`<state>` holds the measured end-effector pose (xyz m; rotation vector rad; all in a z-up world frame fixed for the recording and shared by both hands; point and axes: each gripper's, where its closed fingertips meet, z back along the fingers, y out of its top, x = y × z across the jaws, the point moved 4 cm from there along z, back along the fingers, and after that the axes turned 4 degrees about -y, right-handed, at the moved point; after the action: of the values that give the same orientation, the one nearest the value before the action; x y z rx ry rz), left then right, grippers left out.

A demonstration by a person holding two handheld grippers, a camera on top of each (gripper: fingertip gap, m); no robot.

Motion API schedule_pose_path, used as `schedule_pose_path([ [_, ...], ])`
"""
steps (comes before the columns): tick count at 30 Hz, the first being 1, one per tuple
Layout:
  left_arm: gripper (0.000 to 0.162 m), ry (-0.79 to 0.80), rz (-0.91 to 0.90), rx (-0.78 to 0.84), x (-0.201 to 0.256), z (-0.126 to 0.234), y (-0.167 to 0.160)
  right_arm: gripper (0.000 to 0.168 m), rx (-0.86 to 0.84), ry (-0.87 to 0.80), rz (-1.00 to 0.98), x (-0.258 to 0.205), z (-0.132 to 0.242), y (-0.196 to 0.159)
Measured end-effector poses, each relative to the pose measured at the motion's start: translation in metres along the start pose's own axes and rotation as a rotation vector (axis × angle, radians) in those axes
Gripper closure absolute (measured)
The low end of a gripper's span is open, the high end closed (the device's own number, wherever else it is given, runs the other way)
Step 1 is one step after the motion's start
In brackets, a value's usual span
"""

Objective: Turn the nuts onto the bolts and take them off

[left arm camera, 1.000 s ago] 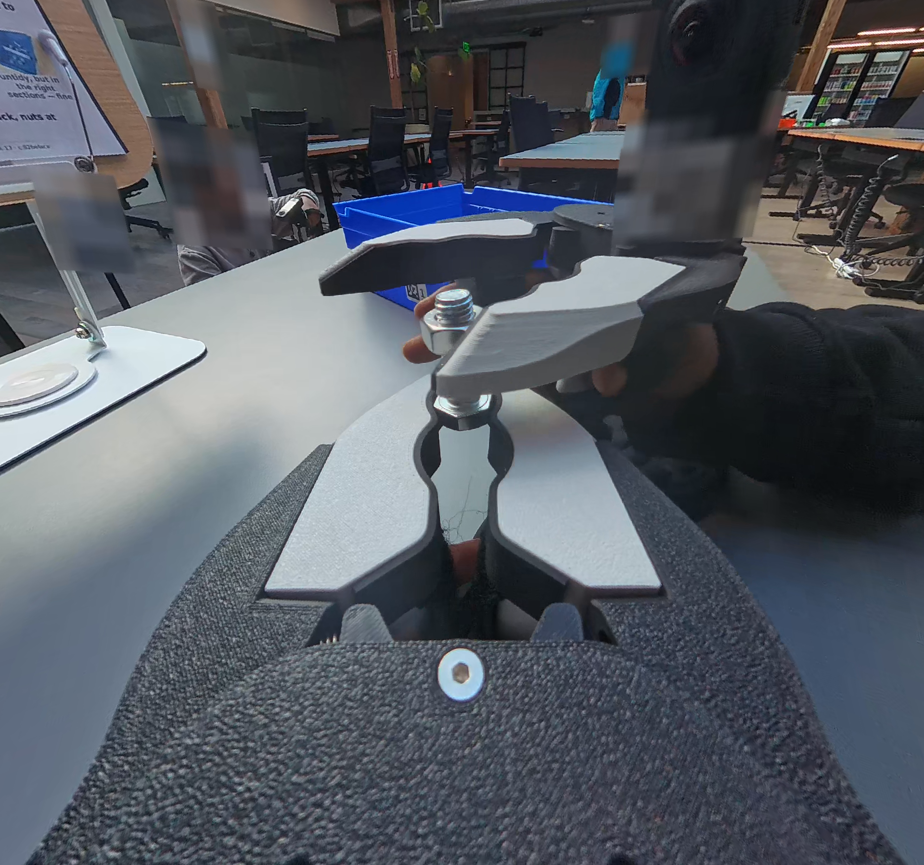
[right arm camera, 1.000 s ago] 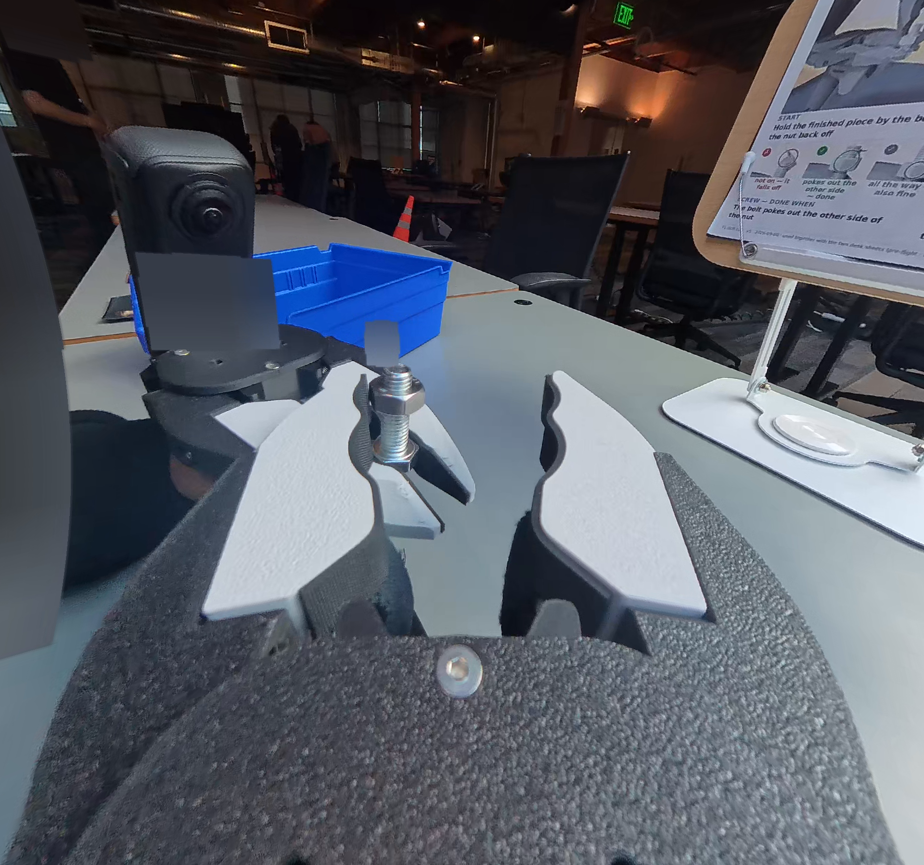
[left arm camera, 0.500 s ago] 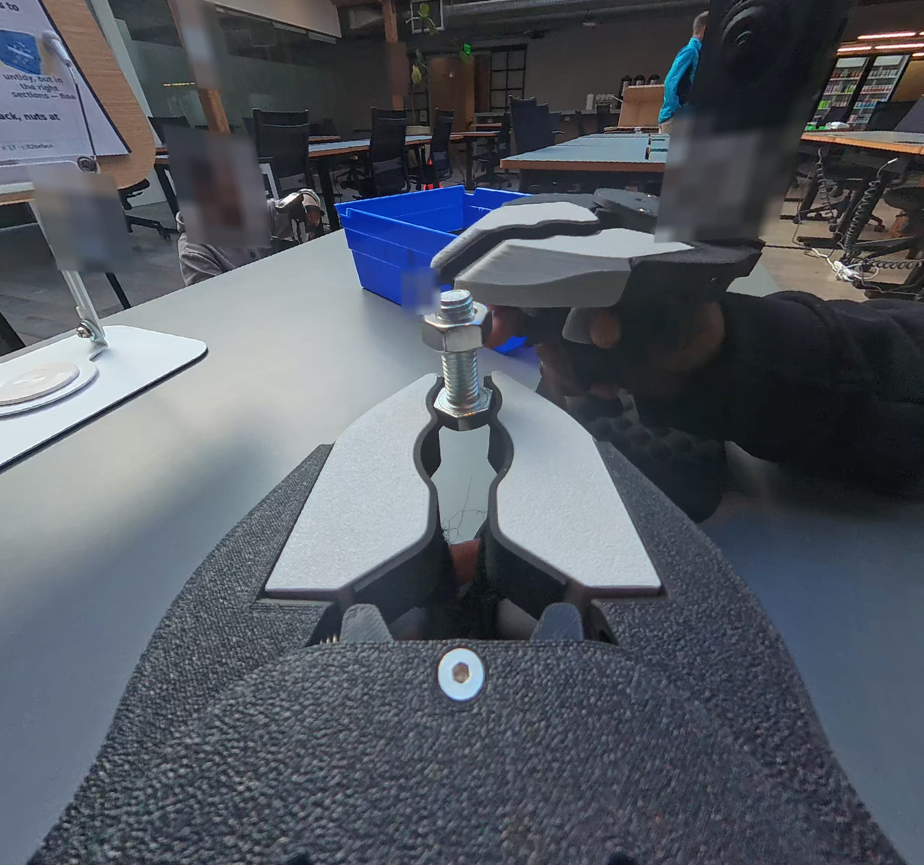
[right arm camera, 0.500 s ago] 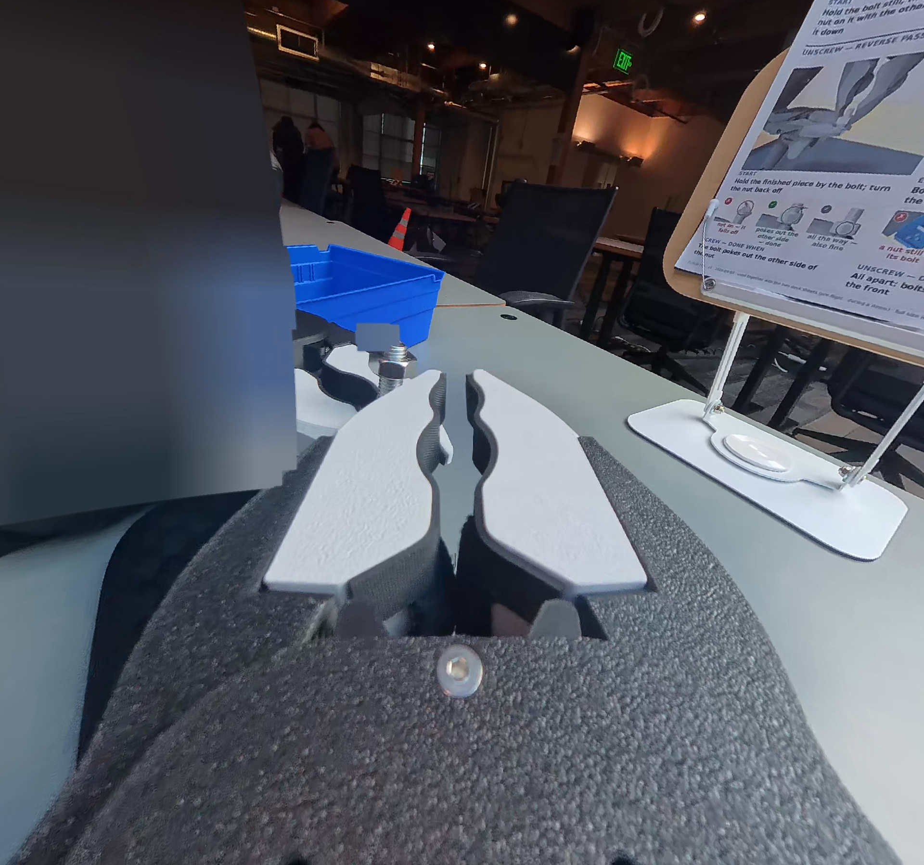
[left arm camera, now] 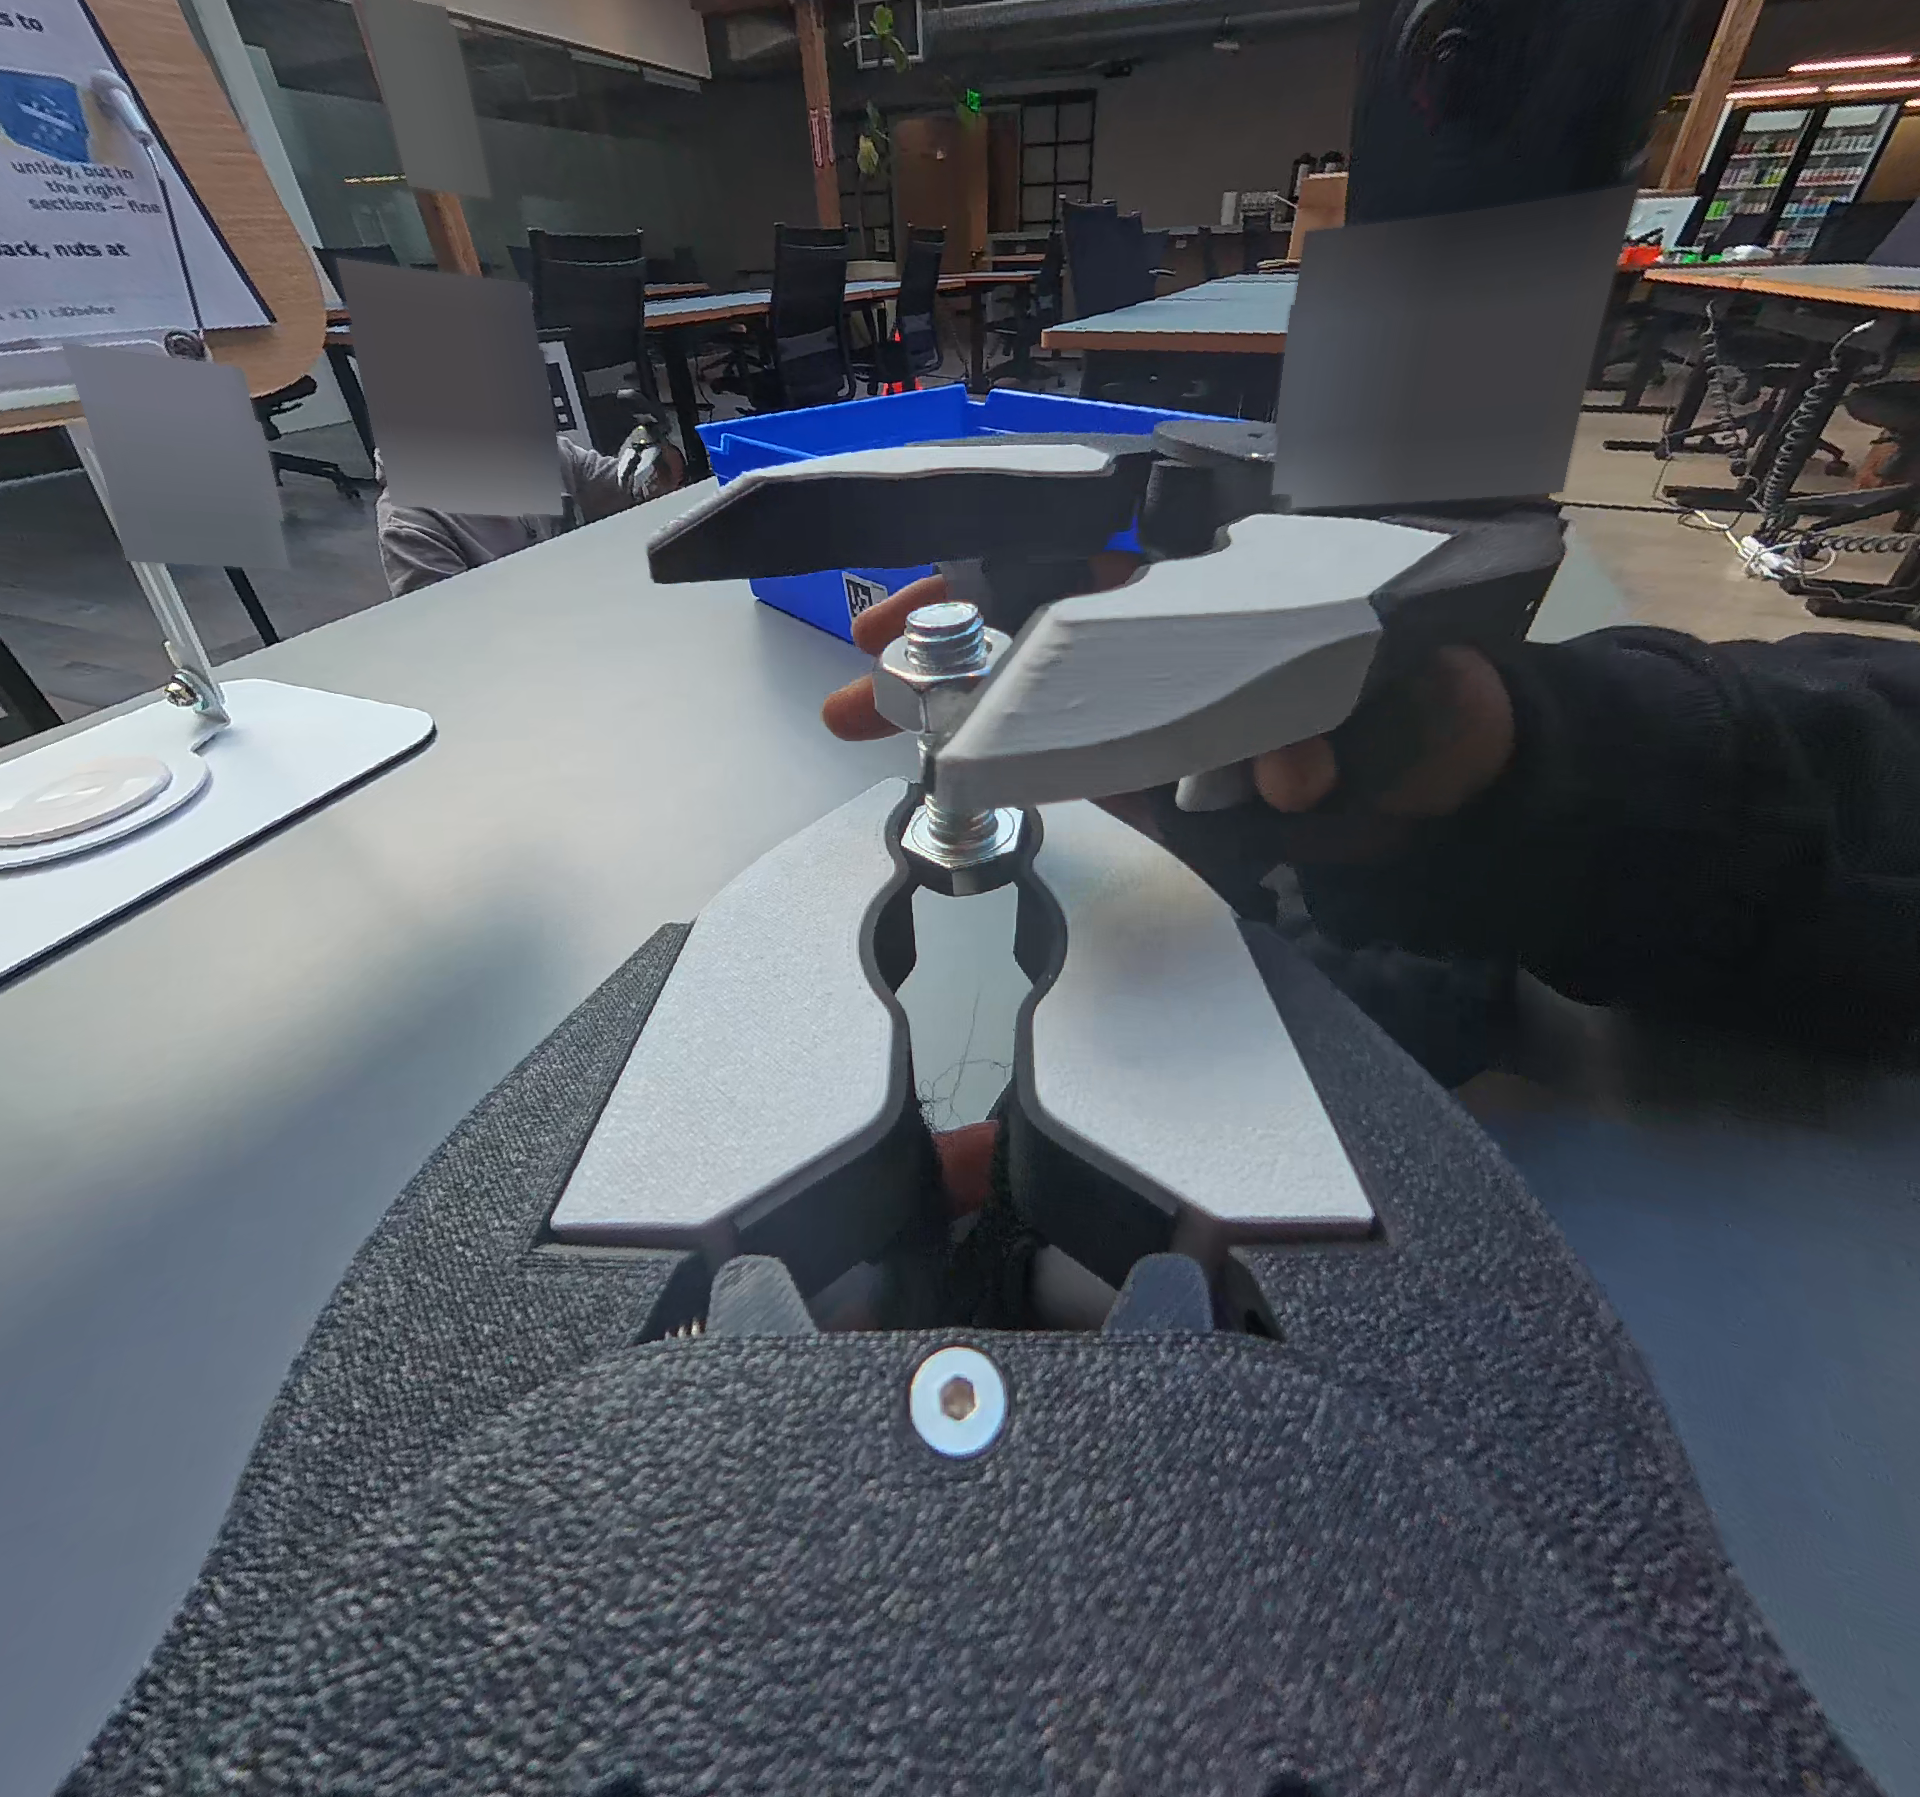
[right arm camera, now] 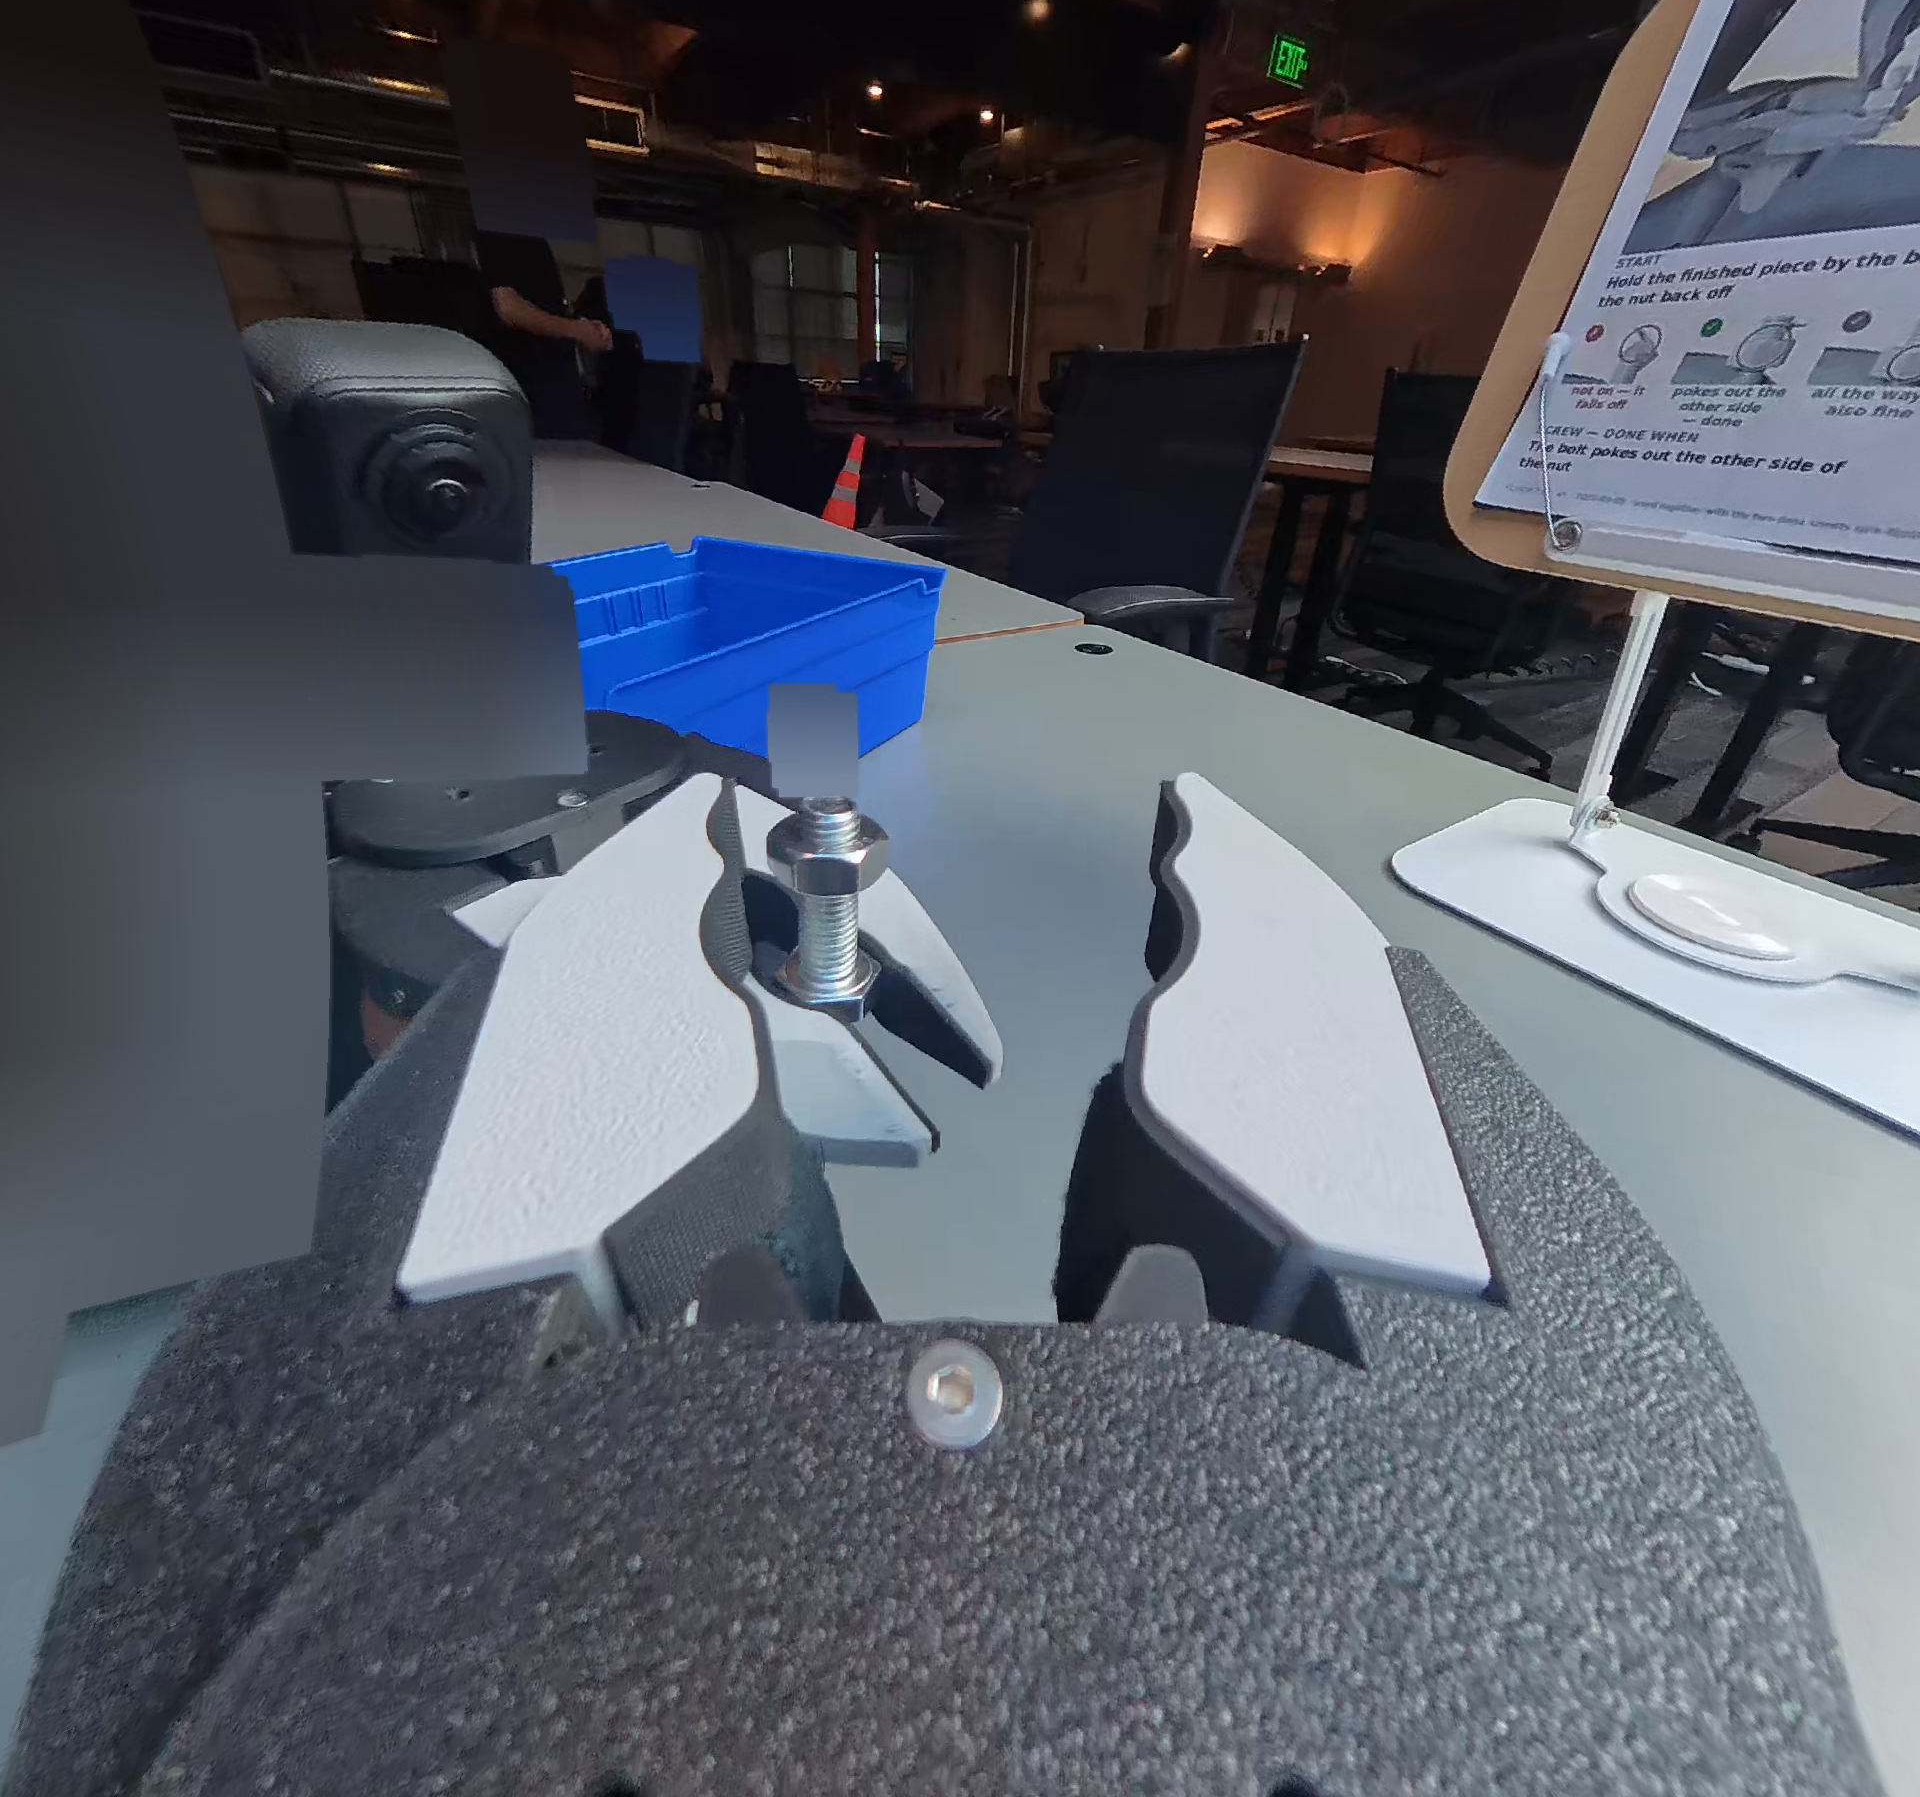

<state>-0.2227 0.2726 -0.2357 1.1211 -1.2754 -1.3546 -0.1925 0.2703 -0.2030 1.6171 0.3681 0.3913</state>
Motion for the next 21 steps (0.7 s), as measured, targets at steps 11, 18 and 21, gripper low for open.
schedule_pose_path([
  [11, 0.148, -0.001, 0.002, -0.001, 0.000, 0.000, 0.000, 0.105, -0.006, -0.013, 0.043, 0.002, 0.010, -0.001],
  [18, 0.148, 0.002, 0.007, 0.002, -0.001, 0.001, 0.000, 0.122, 0.005, 0.011, 0.085, 0.002, 0.024, 0.002],
  [21, 0.148, -0.001, 0.011, 0.009, -0.001, 0.001, 0.000, 0.153, 0.009, 0.006, 0.115, 0.003, 0.029, 0.002],
])
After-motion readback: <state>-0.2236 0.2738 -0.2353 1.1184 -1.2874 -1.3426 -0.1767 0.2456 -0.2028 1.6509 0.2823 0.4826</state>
